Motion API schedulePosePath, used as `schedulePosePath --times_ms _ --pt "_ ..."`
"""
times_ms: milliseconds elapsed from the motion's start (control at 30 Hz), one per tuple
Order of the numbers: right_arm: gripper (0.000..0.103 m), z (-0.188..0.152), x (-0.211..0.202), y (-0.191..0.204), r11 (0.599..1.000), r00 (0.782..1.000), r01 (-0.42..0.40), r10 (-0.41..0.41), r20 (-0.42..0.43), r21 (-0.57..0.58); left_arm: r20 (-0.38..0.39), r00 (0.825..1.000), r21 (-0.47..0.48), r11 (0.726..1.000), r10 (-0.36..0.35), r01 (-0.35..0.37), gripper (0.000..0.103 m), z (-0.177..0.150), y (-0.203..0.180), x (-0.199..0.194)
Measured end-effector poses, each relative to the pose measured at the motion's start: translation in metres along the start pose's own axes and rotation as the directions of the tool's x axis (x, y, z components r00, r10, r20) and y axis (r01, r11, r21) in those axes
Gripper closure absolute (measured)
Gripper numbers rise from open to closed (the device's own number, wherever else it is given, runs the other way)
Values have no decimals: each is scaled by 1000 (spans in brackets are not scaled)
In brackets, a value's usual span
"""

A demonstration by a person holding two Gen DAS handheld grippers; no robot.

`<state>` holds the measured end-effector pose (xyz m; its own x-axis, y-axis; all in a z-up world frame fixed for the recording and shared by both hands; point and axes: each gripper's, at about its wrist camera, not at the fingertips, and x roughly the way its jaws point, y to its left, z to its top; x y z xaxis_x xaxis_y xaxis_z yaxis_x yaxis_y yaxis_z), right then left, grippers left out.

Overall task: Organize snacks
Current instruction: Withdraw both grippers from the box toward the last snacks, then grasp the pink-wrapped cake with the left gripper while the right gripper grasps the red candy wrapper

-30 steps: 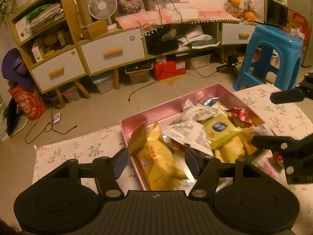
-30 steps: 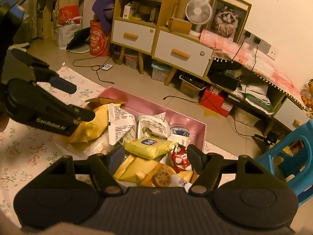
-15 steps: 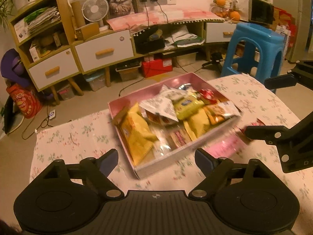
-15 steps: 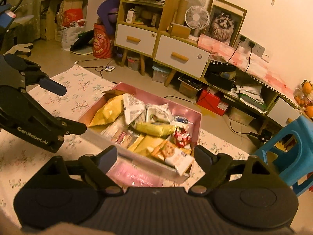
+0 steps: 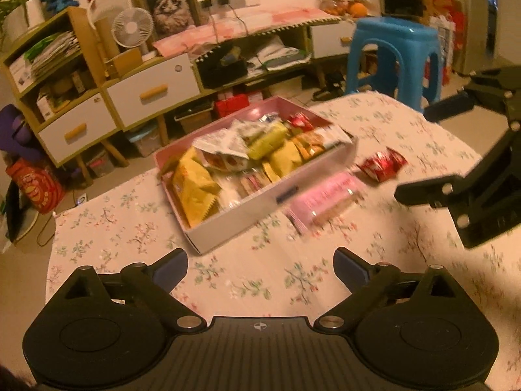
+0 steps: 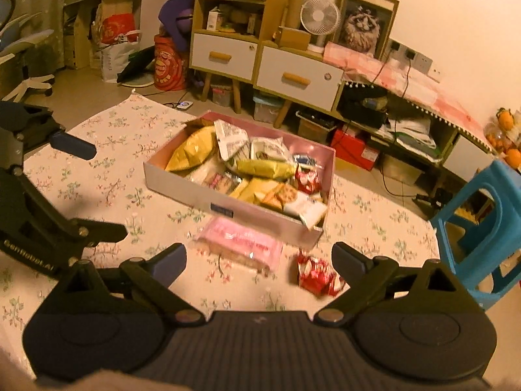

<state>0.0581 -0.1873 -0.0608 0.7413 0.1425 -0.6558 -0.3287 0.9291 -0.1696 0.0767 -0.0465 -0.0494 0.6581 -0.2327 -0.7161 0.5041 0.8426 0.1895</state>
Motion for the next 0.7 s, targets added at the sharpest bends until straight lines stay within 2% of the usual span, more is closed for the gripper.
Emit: schedulePosePath --times_ms 200,400,567,700 --pt "6 -13 2 6 999 1000 30 -30 -2 -43 -8 1000 0 1000 -22 22 5 -13 -7 6" --pt "6 -23 7 2 998 1000 22 -22 -11 -58 -21 997 -14 997 -71 71 5 -22 -10 20" --pt "6 -29 14 -11 998 999 20 -22 -25 -64 -18 996 49 994 -92 93 5 -23 -14 33" --pt "6 -33 20 -27 999 999 22 -23 -39 -31 -16 988 93 983 -155 156 5 -16 -15 44"
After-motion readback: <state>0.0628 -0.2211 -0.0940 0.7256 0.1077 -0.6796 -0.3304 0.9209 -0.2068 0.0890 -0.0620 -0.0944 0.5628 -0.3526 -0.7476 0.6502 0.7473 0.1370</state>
